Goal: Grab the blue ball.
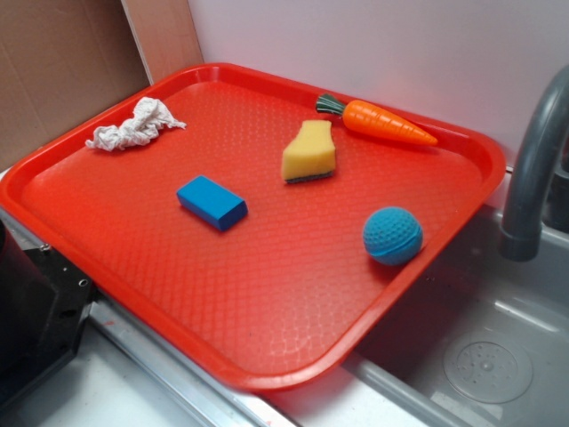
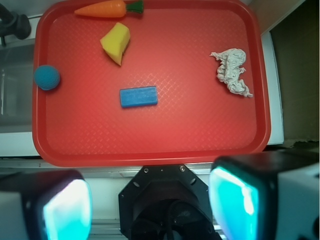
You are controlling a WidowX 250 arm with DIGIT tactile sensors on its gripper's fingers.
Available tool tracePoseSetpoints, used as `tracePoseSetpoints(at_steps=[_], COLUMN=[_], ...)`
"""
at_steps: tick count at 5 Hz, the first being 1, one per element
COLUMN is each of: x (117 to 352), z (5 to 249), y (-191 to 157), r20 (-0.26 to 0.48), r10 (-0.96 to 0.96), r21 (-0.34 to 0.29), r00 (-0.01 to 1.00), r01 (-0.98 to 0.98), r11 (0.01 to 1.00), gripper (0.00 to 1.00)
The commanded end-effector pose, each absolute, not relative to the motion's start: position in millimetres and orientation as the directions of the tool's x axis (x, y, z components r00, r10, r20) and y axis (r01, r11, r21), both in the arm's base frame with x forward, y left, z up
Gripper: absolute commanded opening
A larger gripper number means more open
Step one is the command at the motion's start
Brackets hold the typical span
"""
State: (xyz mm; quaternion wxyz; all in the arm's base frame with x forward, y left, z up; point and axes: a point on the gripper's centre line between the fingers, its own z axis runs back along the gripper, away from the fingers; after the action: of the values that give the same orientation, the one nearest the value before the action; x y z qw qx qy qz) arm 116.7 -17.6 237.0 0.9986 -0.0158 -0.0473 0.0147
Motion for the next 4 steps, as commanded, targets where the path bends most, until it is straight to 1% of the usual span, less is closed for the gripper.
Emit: tracePoseSetpoints(at_steps=[1,2,3,4], x=[117,167,204,218], z=[237,214,183,167], y=[-18,-57,-81,-96], r20=[0.094,0.025,-0.076,-0.175], r10=[0.031,-0.223,-0.457,-0.651], r21=[-0.033,0.032,0.061,0.118], r00=[0.995,0.974,0.886,0.739], r01=[-0.028,0.222,0.462,0.672], r11=[0.999,0.974,0.885,0.731], gripper=[1.0,1.0,1.0,1.0])
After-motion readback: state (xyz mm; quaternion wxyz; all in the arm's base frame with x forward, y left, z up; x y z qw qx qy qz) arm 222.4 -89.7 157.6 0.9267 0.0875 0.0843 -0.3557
